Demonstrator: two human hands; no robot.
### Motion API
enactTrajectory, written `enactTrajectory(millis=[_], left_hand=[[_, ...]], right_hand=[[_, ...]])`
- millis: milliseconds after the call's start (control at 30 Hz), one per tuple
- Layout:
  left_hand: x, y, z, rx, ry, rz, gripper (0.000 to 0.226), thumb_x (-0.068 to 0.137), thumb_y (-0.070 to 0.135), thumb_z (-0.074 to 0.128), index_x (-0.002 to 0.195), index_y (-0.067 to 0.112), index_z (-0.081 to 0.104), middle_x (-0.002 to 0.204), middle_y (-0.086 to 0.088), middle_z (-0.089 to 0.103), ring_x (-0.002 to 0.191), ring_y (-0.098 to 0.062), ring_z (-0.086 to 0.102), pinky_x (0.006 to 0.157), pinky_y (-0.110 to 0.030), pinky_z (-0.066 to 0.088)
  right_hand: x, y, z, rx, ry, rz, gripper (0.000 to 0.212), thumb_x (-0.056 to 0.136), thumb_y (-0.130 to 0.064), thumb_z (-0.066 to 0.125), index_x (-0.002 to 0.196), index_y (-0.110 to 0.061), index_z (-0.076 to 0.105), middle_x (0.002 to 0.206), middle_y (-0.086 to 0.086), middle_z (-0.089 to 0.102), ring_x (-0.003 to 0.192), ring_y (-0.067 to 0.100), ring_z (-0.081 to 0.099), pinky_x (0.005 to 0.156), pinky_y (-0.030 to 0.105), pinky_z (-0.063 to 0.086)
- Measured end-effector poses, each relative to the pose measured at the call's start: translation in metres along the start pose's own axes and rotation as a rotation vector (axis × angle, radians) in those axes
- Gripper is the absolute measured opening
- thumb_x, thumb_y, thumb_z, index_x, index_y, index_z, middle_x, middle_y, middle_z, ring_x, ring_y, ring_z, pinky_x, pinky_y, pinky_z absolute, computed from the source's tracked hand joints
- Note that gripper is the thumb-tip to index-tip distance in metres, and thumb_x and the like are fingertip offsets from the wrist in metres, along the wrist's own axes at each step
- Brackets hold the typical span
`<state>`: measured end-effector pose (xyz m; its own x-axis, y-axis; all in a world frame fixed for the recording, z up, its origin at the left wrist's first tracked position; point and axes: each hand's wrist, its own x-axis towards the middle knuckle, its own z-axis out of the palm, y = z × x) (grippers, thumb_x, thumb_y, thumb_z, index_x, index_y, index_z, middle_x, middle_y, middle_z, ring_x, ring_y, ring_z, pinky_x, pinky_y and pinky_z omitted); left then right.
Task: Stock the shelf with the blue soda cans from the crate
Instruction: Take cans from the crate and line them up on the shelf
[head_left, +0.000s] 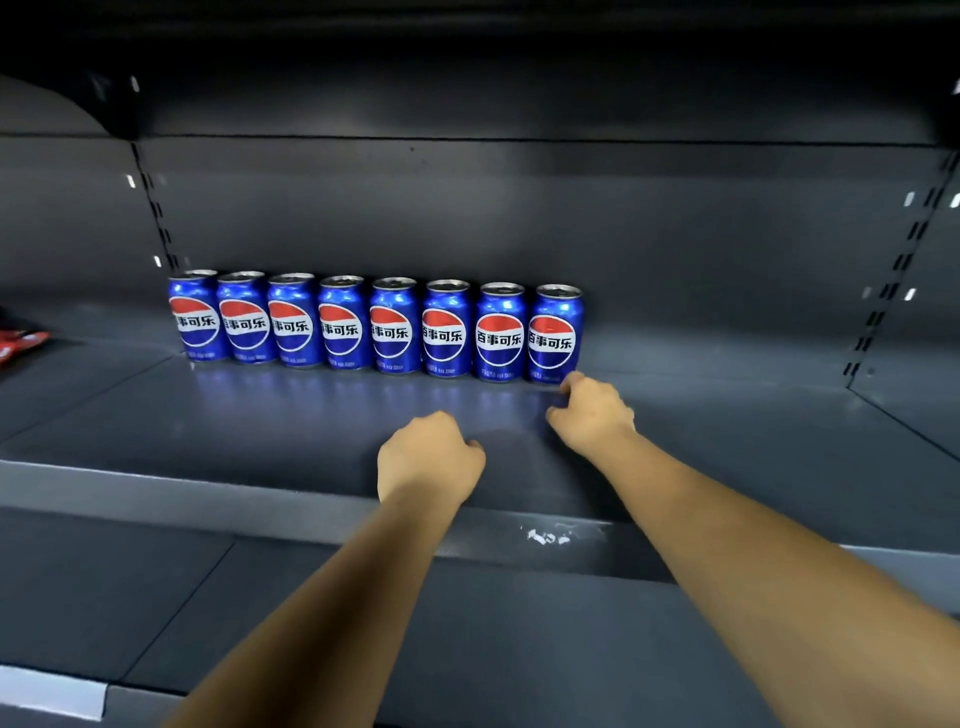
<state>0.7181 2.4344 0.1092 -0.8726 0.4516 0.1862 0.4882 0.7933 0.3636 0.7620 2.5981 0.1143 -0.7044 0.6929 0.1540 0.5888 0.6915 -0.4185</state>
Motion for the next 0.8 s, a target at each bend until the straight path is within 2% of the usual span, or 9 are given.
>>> enactTrajectory(millis=[133,233,300,367,533,600,633,733,800], left_hand=[[-0.003,-0.001,0.000,-0.033,0.027,0.015,0.015,0.090,0.023,0.047,0.092,0.010,0.054,0.100,-0.010,0.064,0.091,-0.031,0.059,0.072,-0.030,0.042],[-0.010,-0.002,-0.003,-0.091,0.103,0.030,0.018,0.091,0.023,0.047,0.099,0.008,0.055,0.101,-0.012,0.065,0.092,-0.033,0.059,0.069,-0.031,0.041],[-0.018,-0.002,-0.004,-0.100,0.185,0.066,0.021,0.093,0.023,0.044,0.106,0.008,0.052,0.100,-0.012,0.065,0.089,-0.032,0.059,0.066,-0.031,0.038],[-0.029,-0.004,-0.003,-0.060,0.218,0.135,0.024,0.096,0.024,0.040,0.111,0.009,0.051,0.104,-0.010,0.064,0.094,-0.031,0.058,0.071,-0.033,0.037],[-0.065,-0.015,0.005,0.082,0.136,0.284,0.031,0.099,0.024,0.031,0.120,0.014,0.052,0.123,-0.004,0.051,0.114,-0.024,0.044,0.094,-0.032,0.032],[-0.078,-0.020,-0.002,0.142,0.058,0.355,0.033,0.100,0.024,0.032,0.124,0.012,0.050,0.126,-0.006,0.049,0.118,-0.024,0.042,0.099,-0.033,0.030],[-0.084,-0.022,-0.007,0.193,0.006,0.399,0.035,0.099,0.025,0.034,0.129,0.011,0.046,0.130,-0.007,0.047,0.122,-0.025,0.040,0.103,-0.035,0.028],[-0.104,-0.033,-0.025,0.290,-0.111,0.489,0.055,0.096,0.022,0.040,0.147,0.012,0.023,0.146,-0.009,0.033,0.136,-0.027,0.028,0.111,-0.041,0.023],[-0.120,-0.042,-0.036,0.263,-0.096,0.506,0.060,0.095,0.019,0.041,0.150,0.014,0.016,0.149,-0.009,0.030,0.137,-0.027,0.027,0.112,-0.040,0.024]], right_hand=[[-0.028,-0.002,-0.002,-0.007,-0.042,-0.044,0.028,0.089,-0.024,0.055,0.115,-0.013,0.054,0.120,0.011,0.057,0.112,0.031,0.053,0.094,0.038,0.045],[-0.049,-0.008,-0.004,0.010,-0.042,-0.071,0.025,0.088,-0.022,0.057,0.110,-0.012,0.057,0.116,0.012,0.060,0.107,0.031,0.056,0.089,0.036,0.048],[-0.066,-0.012,-0.005,-0.029,-0.070,-0.117,0.026,0.089,-0.020,0.054,0.113,-0.010,0.059,0.116,0.014,0.061,0.106,0.032,0.057,0.087,0.035,0.049],[-0.083,-0.014,-0.007,-0.084,-0.098,-0.155,0.030,0.093,-0.021,0.049,0.118,-0.009,0.059,0.117,0.015,0.061,0.107,0.032,0.057,0.087,0.036,0.049],[-0.126,-0.016,-0.015,-0.180,-0.127,-0.158,0.037,0.102,-0.030,0.033,0.115,-0.005,0.056,0.118,0.018,0.061,0.109,0.033,0.055,0.087,0.034,0.044],[-0.147,-0.017,-0.021,-0.255,-0.154,-0.139,0.035,0.100,-0.032,0.037,0.119,-0.008,0.054,0.124,0.015,0.058,0.114,0.033,0.053,0.092,0.034,0.042],[-0.158,-0.017,-0.024,-0.305,-0.180,-0.138,0.036,0.097,-0.031,0.043,0.124,-0.009,0.050,0.129,0.014,0.054,0.120,0.032,0.049,0.096,0.034,0.040],[-0.189,-0.022,-0.032,-0.362,-0.238,-0.140,0.061,0.091,-0.029,0.055,0.143,-0.011,0.031,0.147,0.010,0.034,0.136,0.029,0.032,0.108,0.035,0.033],[-0.210,-0.027,-0.036,-0.304,-0.241,-0.115,0.065,0.091,-0.028,0.056,0.147,-0.014,0.025,0.148,0.009,0.034,0.133,0.027,0.036,0.105,0.032,0.036]])
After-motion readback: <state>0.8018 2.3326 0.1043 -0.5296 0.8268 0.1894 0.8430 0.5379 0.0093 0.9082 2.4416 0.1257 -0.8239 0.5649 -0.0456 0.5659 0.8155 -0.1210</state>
